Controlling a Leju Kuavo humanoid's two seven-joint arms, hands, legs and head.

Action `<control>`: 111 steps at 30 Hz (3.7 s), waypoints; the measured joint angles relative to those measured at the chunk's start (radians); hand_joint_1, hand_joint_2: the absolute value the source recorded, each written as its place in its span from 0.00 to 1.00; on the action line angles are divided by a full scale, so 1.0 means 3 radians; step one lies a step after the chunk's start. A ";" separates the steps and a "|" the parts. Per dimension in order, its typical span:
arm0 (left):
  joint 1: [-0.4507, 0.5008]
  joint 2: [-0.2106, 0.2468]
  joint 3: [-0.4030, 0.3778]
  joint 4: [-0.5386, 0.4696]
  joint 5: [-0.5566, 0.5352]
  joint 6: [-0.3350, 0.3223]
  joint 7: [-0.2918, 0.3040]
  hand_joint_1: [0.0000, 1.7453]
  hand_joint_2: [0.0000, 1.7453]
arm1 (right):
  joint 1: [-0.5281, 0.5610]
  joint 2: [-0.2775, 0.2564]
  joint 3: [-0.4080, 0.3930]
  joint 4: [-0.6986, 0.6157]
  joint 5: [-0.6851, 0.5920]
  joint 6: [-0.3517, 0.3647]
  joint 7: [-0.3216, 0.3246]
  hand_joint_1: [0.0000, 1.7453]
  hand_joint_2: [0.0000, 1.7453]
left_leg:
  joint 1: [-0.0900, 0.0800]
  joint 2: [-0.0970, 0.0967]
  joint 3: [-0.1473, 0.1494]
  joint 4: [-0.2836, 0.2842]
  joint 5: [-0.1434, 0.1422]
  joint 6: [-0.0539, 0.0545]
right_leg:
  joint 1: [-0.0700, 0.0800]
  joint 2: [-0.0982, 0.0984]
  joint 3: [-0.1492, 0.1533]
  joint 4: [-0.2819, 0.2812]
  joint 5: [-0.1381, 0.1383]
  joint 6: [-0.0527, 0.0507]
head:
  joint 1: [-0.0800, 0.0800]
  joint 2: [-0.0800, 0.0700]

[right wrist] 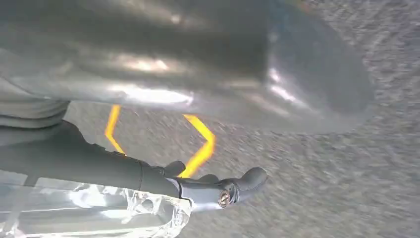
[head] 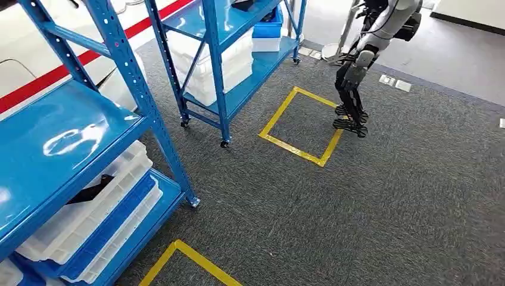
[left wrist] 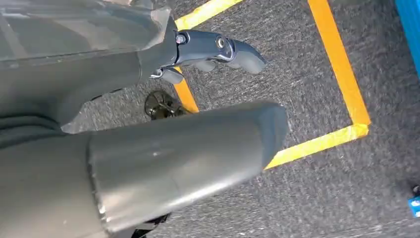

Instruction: Take the parts from the cabinet and place them on the table.

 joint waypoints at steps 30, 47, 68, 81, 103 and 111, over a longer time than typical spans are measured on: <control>0.0077 -0.0234 -0.0580 0.0005 -0.0472 0.0319 -0.0553 0.00 0.00 | 0.0034 0.0027 -0.0679 -0.0164 0.0691 -0.0025 -0.0387 0.00 0.00 | -0.0010 0.0023 0.0003 -0.0015 0.0015 0.0036 | 0.0026 -0.0090 -0.0107 0.0186 -0.0061 -0.0013 | -0.0015 0.0000; 0.0136 -0.0404 -0.1240 0.0013 -0.1090 0.0235 -0.1020 0.00 0.00 | -0.0080 0.0121 -0.0973 -0.0127 0.0916 -0.0026 -0.0444 0.00 0.00 | -0.0066 0.0634 -0.0046 0.0070 -0.0057 -0.0018 | 0.0084 -0.0444 0.0061 -0.0086 -0.0020 -0.0206 | -0.0052 0.0000; -0.0043 -0.0333 -0.1053 -0.0047 -0.0614 0.0581 -0.0816 0.00 1.00 | -0.0255 0.0147 -0.0973 -0.0095 0.1026 0.0074 -0.0234 0.00 0.00 | -0.0017 0.0135 -0.0107 0.0142 -0.0078 -0.0103 | 0.0006 -0.0081 -0.0010 -0.0093 0.0065 -0.0186 | -0.0043 0.0000; -0.0107 -0.0301 -0.0900 -0.0051 -0.0448 0.0586 -0.0715 0.00 0.00 | -0.0278 0.0134 -0.0973 -0.0095 0.1076 0.0109 -0.0216 0.00 0.00 | -0.0067 0.0395 -0.0088 0.0043 -0.0017 -0.0021 | 0.0084 -0.0448 0.0045 -0.0121 0.0006 -0.0153 | -0.0060 0.0000; -0.0048 -0.0245 -0.0797 -0.0050 -0.0277 0.0579 -0.0712 0.00 0.00 | -0.0331 0.0092 -0.0861 -0.0090 0.1259 0.0226 -0.0109 0.00 0.00 | 0.0008 0.0289 -0.0556 0.1052 -0.0470 -0.0152 | 0.0034 -0.0178 -0.0041 -0.0104 0.0081 -0.0227 | -0.0042 0.0000; -0.0078 -0.0252 -0.0791 -0.0051 -0.0270 0.0567 -0.0654 0.00 1.00 | -0.0342 0.0092 -0.0843 -0.0090 0.1282 0.0219 -0.0095 0.00 0.00 | -0.0038 0.0339 -0.0053 0.0022 0.0002 -0.0102 | 0.0103 -0.0198 -0.0024 -0.0090 0.0033 -0.0204 | -0.0037 0.0000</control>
